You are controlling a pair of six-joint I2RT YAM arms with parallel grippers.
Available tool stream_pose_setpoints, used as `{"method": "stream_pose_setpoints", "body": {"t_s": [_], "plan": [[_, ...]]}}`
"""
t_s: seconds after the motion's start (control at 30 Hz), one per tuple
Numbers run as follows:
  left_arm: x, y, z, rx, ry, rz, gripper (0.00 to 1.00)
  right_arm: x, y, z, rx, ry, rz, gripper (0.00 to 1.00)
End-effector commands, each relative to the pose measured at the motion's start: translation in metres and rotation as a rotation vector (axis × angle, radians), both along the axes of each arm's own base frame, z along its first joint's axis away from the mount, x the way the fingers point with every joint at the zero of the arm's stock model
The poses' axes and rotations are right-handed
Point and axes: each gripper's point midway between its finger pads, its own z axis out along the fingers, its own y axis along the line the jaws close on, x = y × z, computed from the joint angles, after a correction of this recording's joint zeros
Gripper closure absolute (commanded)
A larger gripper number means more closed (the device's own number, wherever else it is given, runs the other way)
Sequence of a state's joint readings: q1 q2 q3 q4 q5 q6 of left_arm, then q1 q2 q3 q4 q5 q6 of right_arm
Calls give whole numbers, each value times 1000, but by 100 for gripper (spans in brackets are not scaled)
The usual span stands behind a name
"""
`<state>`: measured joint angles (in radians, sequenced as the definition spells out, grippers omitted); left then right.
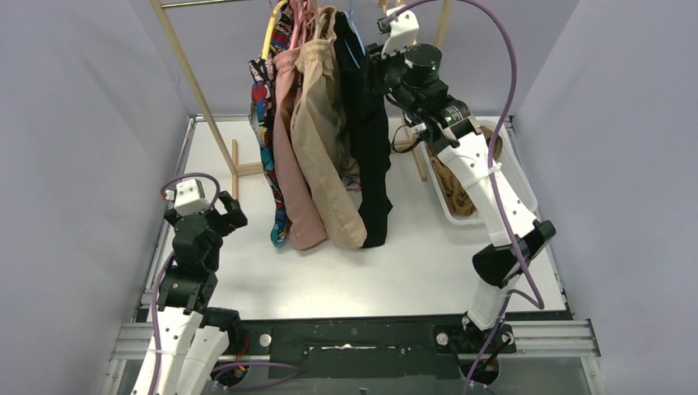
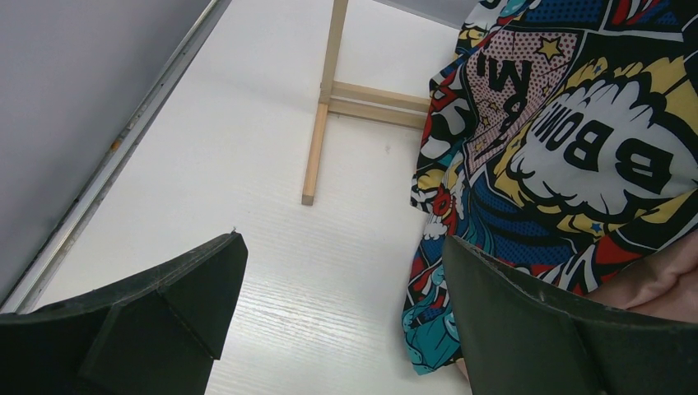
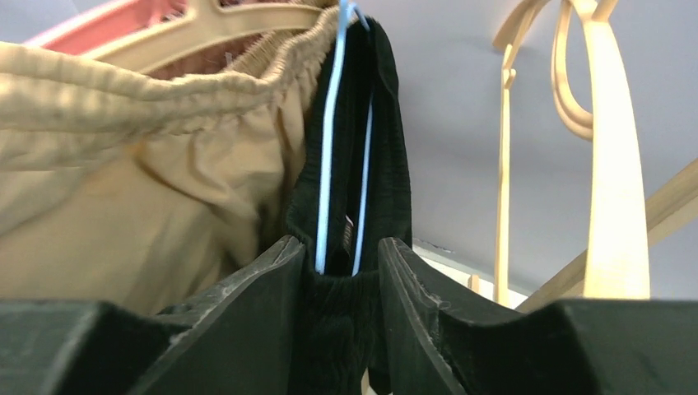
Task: Remove the shorts from the hanger
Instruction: Pick up the hanger from the clothes rod.
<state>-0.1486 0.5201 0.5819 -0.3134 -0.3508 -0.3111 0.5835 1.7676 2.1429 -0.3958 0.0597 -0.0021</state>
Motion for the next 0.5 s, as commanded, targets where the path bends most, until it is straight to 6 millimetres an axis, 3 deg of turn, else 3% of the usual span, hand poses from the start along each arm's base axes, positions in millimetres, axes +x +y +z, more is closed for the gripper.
{"method": "stream_pose_setpoints", "body": {"t_s": [0.0,0.13,0.23,0.33,0.47], "plan": [[3,0,20,-13,-70,0,9,7,-5,-3,9,63,-3,59],[3,0,20,-14,-70,-2,9,12,3,-5,12,70,17,55],[3,0,20,-12,-71,-2,9,21,2,1,18,49,-4,58],[4,0,20,-13,-69,-2,9,29,0,8,13,9,-46,67],[2,2,22,-11,-72,11,9,31,-6,20,-41,-90,-185,89]]}}
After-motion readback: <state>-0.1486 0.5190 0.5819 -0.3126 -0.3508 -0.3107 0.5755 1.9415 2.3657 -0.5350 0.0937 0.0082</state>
